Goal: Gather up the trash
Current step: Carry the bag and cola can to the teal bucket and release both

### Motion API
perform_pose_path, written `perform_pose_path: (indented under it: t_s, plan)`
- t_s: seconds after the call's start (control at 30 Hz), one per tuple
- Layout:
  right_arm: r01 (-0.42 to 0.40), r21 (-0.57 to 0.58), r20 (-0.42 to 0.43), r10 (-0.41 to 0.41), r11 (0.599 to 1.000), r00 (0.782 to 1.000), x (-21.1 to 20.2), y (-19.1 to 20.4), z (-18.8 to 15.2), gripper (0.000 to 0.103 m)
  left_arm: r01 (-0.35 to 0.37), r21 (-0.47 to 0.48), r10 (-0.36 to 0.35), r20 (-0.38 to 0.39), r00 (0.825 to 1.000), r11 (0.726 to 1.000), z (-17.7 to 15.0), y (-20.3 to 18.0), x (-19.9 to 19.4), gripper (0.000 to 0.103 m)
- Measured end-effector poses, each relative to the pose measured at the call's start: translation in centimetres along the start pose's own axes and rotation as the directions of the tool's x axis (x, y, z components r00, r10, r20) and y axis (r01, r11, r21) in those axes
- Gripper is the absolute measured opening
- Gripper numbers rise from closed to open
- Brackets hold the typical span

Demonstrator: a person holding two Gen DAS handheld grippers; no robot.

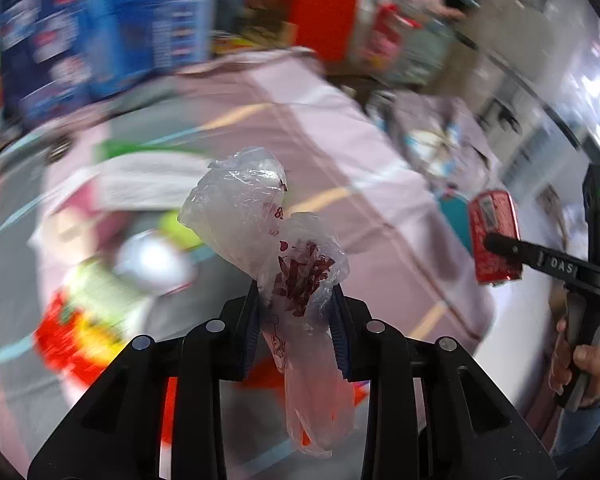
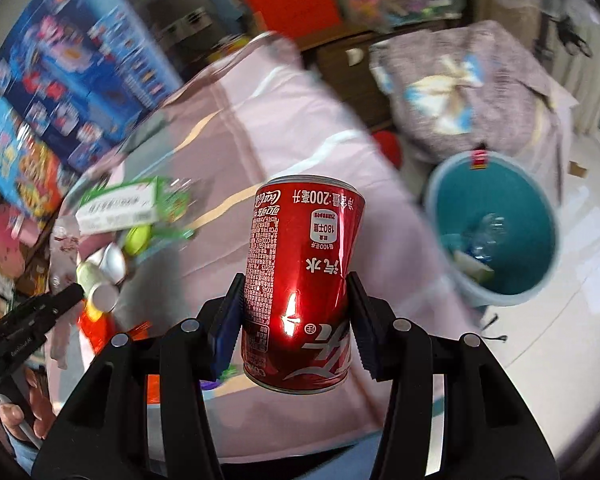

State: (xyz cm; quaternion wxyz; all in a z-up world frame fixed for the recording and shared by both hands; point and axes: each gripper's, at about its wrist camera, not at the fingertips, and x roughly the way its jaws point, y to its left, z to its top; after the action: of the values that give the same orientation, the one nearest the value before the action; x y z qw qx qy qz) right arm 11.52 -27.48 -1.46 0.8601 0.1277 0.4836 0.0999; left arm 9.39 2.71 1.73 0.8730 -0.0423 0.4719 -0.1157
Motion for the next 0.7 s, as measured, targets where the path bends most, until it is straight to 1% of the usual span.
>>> perform_pose_path:
  t_s: [0.1,0.17,0.27,0.43,0.53,0.7]
  plan:
    - [0.030,0.060,0.024,-0.031,0.998,0.999,-1.0,-3.9,0.9,0.048,0.088,0.081,-0.085,-0.044,0.995,0.993,1.9,-5.0,2.7,0.031]
    - [0.045,0.104,0.041,-0.050,0.994,0.998,-1.5,-6.5,1.4,0.047,0.124,0.125,-0.117,-0.063,0.991,0.984,3.1,-7.8,4.1,0.031]
    - [0.059,0.177,0.065,-0.072,0.982,0.995,-2.3,-10.6,2.2,0.048,0.152,0.195,-0.136,-0.094,0.986,0.969,4.9,-12.4,6.7,0.031]
    - [0.083,0.283,0.080,-0.110,0.956,0.991,-3.2,-16.5,3.0,0.048,0.197,0.269,-0.162,-0.147,0.976,0.943,6.9,-18.5,10.3,0.031]
    - [0.098,0.327,0.065,-0.125,0.940,0.990,-3.1,-19.2,3.2,0.048,0.220,0.290,-0.173,-0.178,0.969,0.931,7.7,-21.2,12.4,0.031]
    - [0.111,0.366,0.027,-0.130,0.924,0.991,-1.7,-21.7,3.5,0.048,0.250,0.312,-0.183,-0.227,0.957,0.917,9.0,-25.0,15.9,0.032]
